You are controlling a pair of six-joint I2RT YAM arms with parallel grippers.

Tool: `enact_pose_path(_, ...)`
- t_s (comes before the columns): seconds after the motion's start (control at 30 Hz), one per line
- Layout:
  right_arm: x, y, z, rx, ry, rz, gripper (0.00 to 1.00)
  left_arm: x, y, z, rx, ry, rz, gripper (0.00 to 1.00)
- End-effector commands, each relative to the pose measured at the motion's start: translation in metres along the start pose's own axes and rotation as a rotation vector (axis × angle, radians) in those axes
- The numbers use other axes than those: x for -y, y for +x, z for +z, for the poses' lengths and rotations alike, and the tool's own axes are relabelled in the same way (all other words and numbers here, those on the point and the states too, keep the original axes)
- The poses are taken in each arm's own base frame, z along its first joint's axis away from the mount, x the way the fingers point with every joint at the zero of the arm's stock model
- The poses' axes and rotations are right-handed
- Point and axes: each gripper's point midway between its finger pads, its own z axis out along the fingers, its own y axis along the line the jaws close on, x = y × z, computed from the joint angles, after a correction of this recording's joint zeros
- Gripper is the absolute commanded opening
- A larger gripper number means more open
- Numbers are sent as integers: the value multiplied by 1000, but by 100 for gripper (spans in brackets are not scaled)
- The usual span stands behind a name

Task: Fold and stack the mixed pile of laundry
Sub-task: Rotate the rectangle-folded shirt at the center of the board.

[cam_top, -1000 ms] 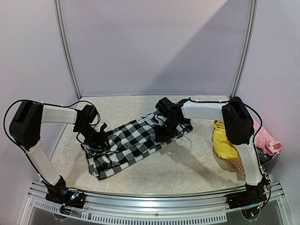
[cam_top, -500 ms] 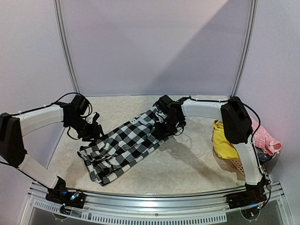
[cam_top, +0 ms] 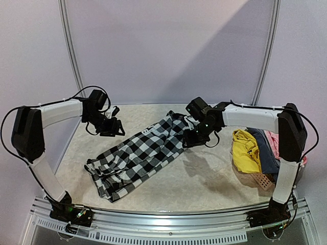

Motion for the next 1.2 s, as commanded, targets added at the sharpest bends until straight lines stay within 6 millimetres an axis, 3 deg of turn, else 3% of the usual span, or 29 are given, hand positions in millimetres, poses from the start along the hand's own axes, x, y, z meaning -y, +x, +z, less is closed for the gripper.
enact_pose_path(0.0, 15, 16, 4, -14, 48, 57, 36, 7, -6, 20, -43, 40, 59, 61)
enact_pose_path(0.2, 19, 25, 18, -49, 48, 88, 36, -7, 9, 49, -164, 18, 93, 59)
enact_pose_path(0.43, 17, 27, 44, -90, 18, 93, 34, -19, 32, 65, -244, -5, 85, 57)
enact_pose_path(0.77, 15, 21, 74, -123, -22, 107, 33, -34, 60, 66, -308, -64, 56, 54)
enact_pose_path(1.17, 5, -7, 108, -107, -96, 105, 30, -37, 99, 53, -365, -79, -43, 51)
